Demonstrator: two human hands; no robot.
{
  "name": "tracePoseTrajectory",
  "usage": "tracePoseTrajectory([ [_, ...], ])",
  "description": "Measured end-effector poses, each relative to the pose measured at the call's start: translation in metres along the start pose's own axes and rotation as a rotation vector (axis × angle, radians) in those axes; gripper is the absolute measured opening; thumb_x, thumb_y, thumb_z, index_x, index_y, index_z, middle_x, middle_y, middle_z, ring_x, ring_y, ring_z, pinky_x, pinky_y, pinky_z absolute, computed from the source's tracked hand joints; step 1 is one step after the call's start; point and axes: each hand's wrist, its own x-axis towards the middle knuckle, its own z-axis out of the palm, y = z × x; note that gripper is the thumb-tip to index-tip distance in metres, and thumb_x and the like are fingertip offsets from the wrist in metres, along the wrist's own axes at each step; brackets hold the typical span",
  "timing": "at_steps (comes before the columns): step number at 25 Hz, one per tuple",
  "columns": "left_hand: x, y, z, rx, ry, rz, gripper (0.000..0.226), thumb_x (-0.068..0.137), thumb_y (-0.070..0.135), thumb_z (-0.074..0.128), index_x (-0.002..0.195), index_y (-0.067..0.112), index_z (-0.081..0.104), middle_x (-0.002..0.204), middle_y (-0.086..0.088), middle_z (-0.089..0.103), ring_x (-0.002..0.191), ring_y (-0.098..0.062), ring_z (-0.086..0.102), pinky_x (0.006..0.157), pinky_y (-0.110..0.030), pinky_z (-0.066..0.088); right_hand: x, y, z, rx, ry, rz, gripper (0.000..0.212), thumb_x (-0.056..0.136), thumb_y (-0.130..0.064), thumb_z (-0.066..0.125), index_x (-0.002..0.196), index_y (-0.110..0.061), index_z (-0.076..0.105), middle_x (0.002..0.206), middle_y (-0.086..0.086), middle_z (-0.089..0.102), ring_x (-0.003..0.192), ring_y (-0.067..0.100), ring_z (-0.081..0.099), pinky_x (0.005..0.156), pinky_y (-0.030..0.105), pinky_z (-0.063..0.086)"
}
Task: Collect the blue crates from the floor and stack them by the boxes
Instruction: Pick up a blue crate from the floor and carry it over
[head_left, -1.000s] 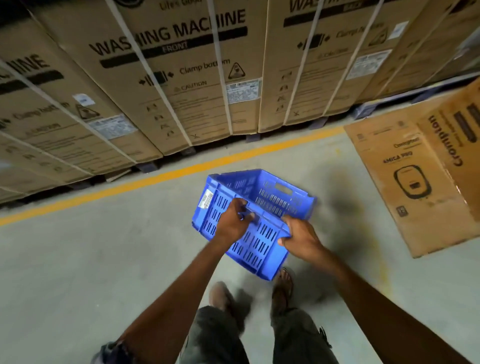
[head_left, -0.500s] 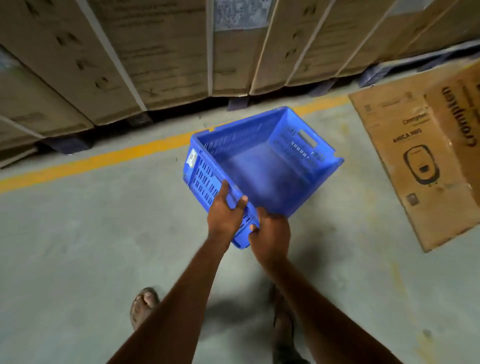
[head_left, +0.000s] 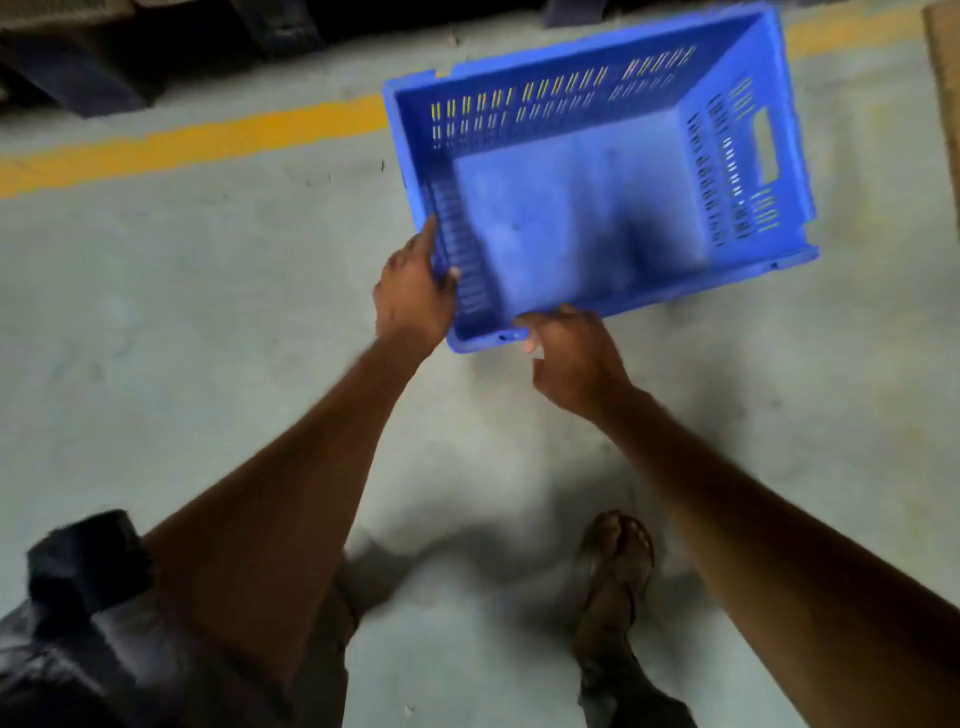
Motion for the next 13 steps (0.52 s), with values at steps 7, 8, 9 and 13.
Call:
tracePoseTrajectory([
  [7,-0.045,0.04,0.119,0.54,-0.17,0.429,0.039,0.101,0.045,0.047,0.137,0.031,0.05,0.132,-0.002,0.062,0.114,-0.031,0.064,0.085,-0.042,0.049,-0.002,0.152,-0.004,-0.451,0.057,0.208,0.023,0.083,-0.018,0.068,0.105,-0.024,0.068,0.1,0.004,0.067,0.104,0.033,0.057,0.102,0.054,0.034],
  [8,-0.038,0.041,0.116,0.529,-0.136,0.397,0.032,0.102,0.038,0.046,0.132,0.031,0.052,0.119,-0.001,0.067,0.102,-0.032,0.068,0.074,-0.041,0.05,0.005,0.163,-0.007,-0.458,0.02,0.154,0.019,0.088,-0.018,0.065,0.106,-0.023,0.065,0.1,0.006,0.068,0.104,0.034,0.058,0.104,0.055,0.033],
  [9,-0.032,0.043,0.11,0.535,-0.089,0.401,0.027,0.102,0.035,0.047,0.128,0.031,0.054,0.111,-0.002,0.069,0.095,-0.032,0.07,0.067,-0.04,0.049,0.012,0.171,-0.011,-0.448,-0.005,0.098,0.016,0.09,-0.018,0.063,0.105,-0.021,0.063,0.101,0.007,0.068,0.103,0.034,0.058,0.103,0.054,0.033],
  [13,-0.001,0.053,0.092,0.56,-0.07,0.423,0.023,0.101,0.032,0.049,0.124,0.029,0.054,0.107,-0.003,0.07,0.094,-0.035,0.068,0.069,-0.041,0.048,0.049,0.174,-0.032,-0.417,0.029,0.036,0.012,0.091,-0.017,0.062,0.101,-0.019,0.058,0.101,0.01,0.066,0.099,0.036,0.057,0.092,0.05,0.037],
])
